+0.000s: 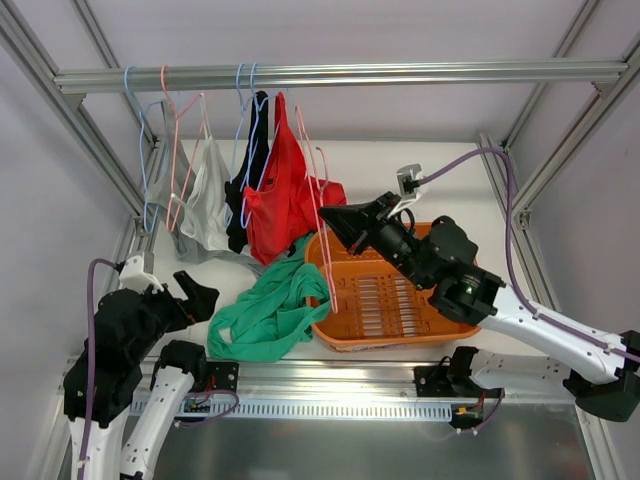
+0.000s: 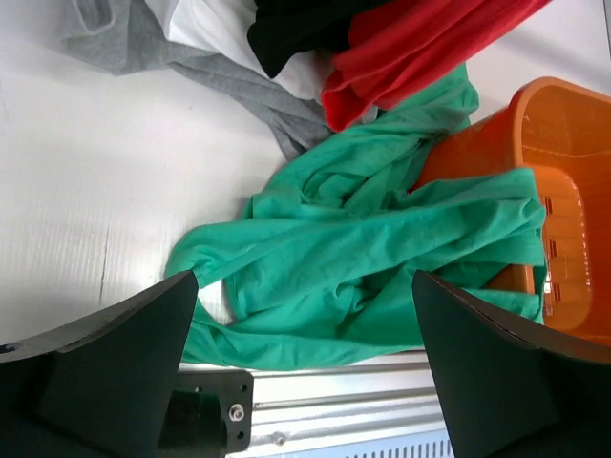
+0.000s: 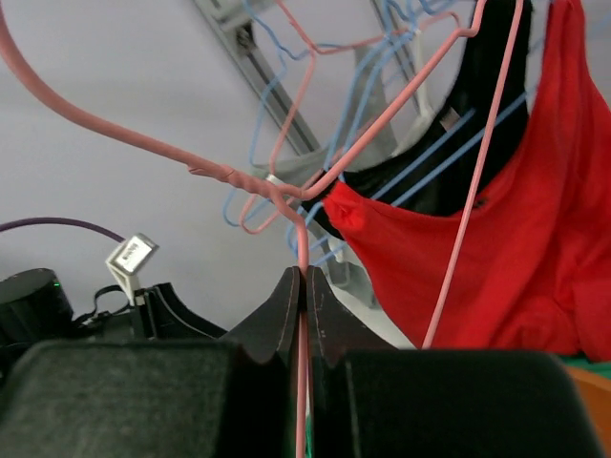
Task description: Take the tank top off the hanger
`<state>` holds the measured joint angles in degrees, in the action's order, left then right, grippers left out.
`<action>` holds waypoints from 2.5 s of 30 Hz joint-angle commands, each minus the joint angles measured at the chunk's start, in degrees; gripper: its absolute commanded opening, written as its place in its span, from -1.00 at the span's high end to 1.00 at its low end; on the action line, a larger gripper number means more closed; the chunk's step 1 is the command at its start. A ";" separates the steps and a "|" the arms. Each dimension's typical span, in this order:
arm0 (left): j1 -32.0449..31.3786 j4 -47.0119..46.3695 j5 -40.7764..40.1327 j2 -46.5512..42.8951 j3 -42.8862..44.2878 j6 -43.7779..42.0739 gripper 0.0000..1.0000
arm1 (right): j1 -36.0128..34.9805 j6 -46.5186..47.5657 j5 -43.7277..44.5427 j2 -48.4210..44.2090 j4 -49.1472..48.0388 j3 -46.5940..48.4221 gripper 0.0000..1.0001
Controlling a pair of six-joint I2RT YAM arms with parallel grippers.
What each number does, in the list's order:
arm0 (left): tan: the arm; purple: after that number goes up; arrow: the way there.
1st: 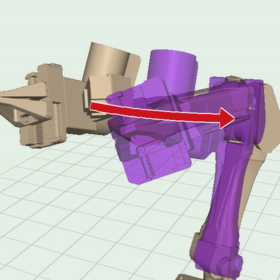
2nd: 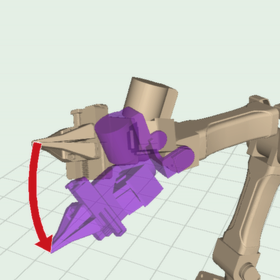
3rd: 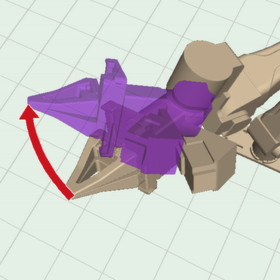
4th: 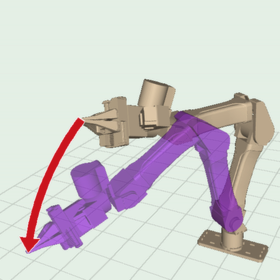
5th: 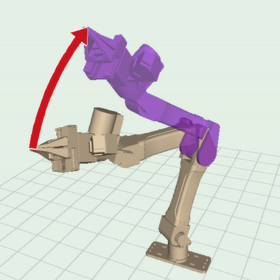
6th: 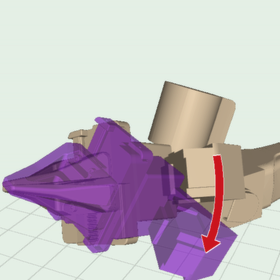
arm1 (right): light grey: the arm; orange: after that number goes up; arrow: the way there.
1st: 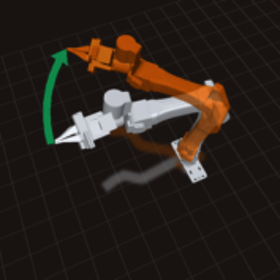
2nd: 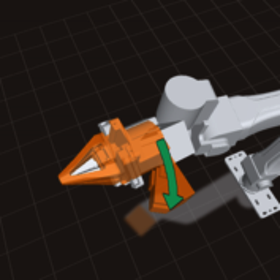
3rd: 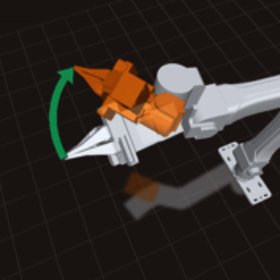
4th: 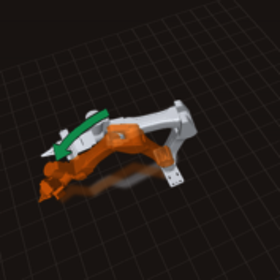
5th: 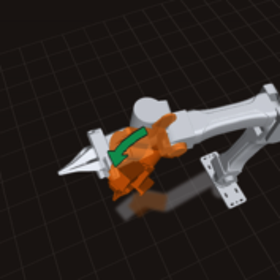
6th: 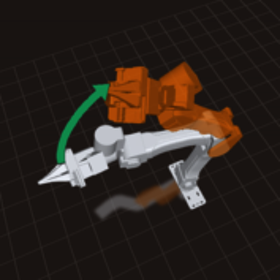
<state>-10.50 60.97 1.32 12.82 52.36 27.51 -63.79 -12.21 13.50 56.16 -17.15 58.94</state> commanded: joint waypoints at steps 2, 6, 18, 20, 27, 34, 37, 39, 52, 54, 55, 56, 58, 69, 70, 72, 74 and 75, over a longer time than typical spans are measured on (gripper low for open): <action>0.13 -7.35 -0.61 4.40 2.13 -2.63 -0.97 | 2.70 -3.87 3.56 5.08 8.25 8.28 0.99; 0.04 -10.25 -0.71 6.08 1.87 -4.92 -0.98 | 6.56 -4.67 1.63 11.76 9.50 15.84 0.99; 0.13 -14.30 6.06 3.09 -0.94 -5.97 -0.97 | 18.17 -10.20 -8.40 32.16 16.97 43.27 0.99; 0.13 -15.00 8.07 2.57 -1.21 -6.59 -0.97 | 18.87 -11.34 -8.84 34.36 16.97 44.33 0.99; 0.04 -17.29 14.85 0.28 -1.91 -8.79 -0.97 | 20.63 -15.91 -7.96 37.09 16.88 42.49 0.99; 0.13 -18.08 18.80 -0.08 -2.17 -10.01 -0.97 | 20.90 -17.58 -8.66 38.76 16.88 41.70 0.99; 0.04 -18.87 22.21 0.36 -2.61 -10.63 -0.97 | 21.07 -18.03 -8.57 39.02 18.36 41.43 1.00; 0.04 -19.66 24.24 0.80 -3.14 -10.89 -0.97 | 21.07 -17.94 -9.18 38.94 18.47 41.17 0.99; -0.48 -20.63 27.69 16.61 -3.49 -9.67 -0.97 | 21.16 -11.97 -15.51 22.97 17.59 26.07 -0.64; -2.58 -20.98 26.81 18.20 -3.67 -8.01 -0.97 | 21.07 -10.65 -16.13 19.79 18.46 22.30 -0.99; -3.90 -21.15 26.11 19.16 -3.75 -7.47 -0.97 | 21.07 -9.43 -16.22 16.64 18.64 21.06 -0.99; -5.30 -21.59 25.06 19.43 -3.93 -6.86 -0.97 | 21.07 -8.89 -16.05 15.05 18.90 19.65 -0.99; -9.52 -21.86 21.36 20.13 -4.37 -4.40 -0.97 | 21.16 -7.31 -15.61 11.88 20.13 16.13 -0.99; -30.80 -23.70 -3.23 25.93 -12.45 8.51 -0.97 | 21.16 0.69 -16.65 -8.59 26.54 3.73 -0.99; -32.89 -24.40 -4.56 26.64 -13.06 9.22 -0.97 | 21.16 1.04 -17.44 -9.48 26.99 3.21 -0.99; -35.63 -25.19 -10.62 27.61 -15.00 11.15 -0.98 | 21.16 2.53 -19.73 -11.67 28.39 3.03 -0.99; -37.65 -26.60 -15.09 27.61 -17.27 13.00 -0.97 | 21.16 2.98 -21.57 -12.74 28.92 2.41 -0.99; -37.66 -26.95 -15.99 27.78 -18.16 13.53 -0.97 | 21.08 3.24 -22.19 -13.18 29.19 2.24 -0.99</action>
<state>-46.63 36.77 -4.23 40.51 36.58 36.05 -42.61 -12.01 -4.73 44.93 11.53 61.56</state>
